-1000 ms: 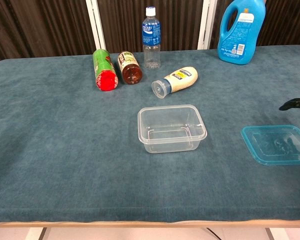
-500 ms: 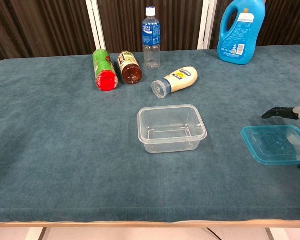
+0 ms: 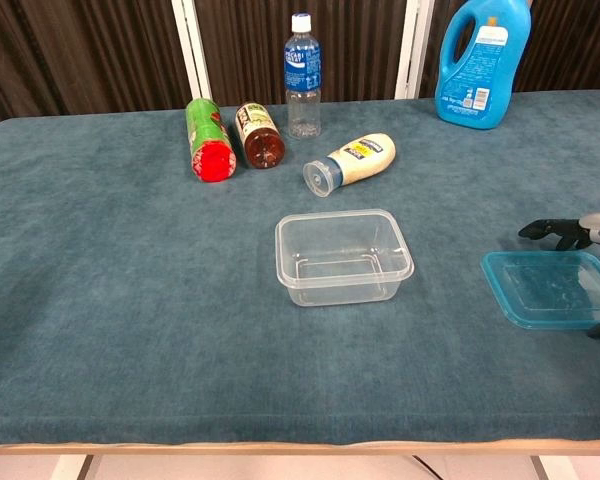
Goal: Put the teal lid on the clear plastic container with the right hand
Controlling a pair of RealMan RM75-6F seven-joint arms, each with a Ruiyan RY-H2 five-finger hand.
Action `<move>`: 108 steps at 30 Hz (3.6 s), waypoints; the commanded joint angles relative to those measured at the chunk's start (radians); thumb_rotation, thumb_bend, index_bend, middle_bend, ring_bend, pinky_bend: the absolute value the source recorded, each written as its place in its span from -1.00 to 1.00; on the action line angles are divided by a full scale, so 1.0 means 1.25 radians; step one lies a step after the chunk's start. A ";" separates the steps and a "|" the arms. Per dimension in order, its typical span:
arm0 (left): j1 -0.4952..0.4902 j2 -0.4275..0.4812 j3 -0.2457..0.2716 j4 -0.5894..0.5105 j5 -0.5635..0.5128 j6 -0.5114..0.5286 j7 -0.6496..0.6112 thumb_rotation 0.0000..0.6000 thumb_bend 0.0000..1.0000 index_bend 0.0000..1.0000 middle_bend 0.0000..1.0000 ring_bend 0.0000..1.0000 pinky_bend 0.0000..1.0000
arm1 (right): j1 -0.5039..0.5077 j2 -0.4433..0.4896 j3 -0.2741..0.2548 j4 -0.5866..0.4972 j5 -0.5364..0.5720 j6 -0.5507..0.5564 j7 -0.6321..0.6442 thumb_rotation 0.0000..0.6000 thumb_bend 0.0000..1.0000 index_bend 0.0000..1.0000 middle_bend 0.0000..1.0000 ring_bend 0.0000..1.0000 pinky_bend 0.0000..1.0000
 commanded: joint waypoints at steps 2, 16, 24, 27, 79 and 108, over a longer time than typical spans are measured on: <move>0.000 0.000 0.001 -0.001 0.002 -0.001 0.001 1.00 -0.27 -0.61 -0.74 -0.75 -0.42 | -0.006 -0.008 0.001 0.012 -0.030 0.025 0.036 1.00 -0.49 -0.50 -0.37 -0.08 -0.18; -0.002 0.001 0.004 -0.003 0.011 -0.002 0.002 1.00 -0.27 -0.61 -0.75 -0.75 -0.42 | -0.048 0.043 0.010 -0.071 -0.198 0.210 0.149 1.00 -0.46 -0.22 -0.21 0.06 0.02; -0.002 0.001 0.005 -0.004 0.012 -0.001 0.003 1.00 -0.27 -0.61 -0.75 -0.75 -0.42 | -0.003 0.025 0.043 -0.137 -0.214 0.203 0.104 1.00 -0.47 -0.20 -0.21 0.06 0.02; -0.001 0.001 0.005 -0.004 0.013 0.000 0.000 1.00 -0.27 -0.61 -0.74 -0.75 -0.42 | 0.026 -0.005 0.061 -0.146 -0.190 0.175 0.071 1.00 -0.46 -0.19 -0.21 0.06 0.02; -0.003 0.017 0.011 0.007 0.016 -0.001 -0.058 1.00 -0.27 -0.61 -0.74 -0.74 -0.41 | 0.172 -0.230 0.093 -0.058 -0.002 0.088 -0.064 1.00 -0.47 -0.49 -0.46 -0.44 -0.25; -0.004 0.019 0.015 0.008 0.026 0.000 -0.065 1.00 -0.27 -0.61 -0.74 -0.73 -0.41 | 0.163 -0.116 0.023 -0.146 -0.051 0.066 -0.096 1.00 -0.47 -0.81 -0.84 -0.99 -0.85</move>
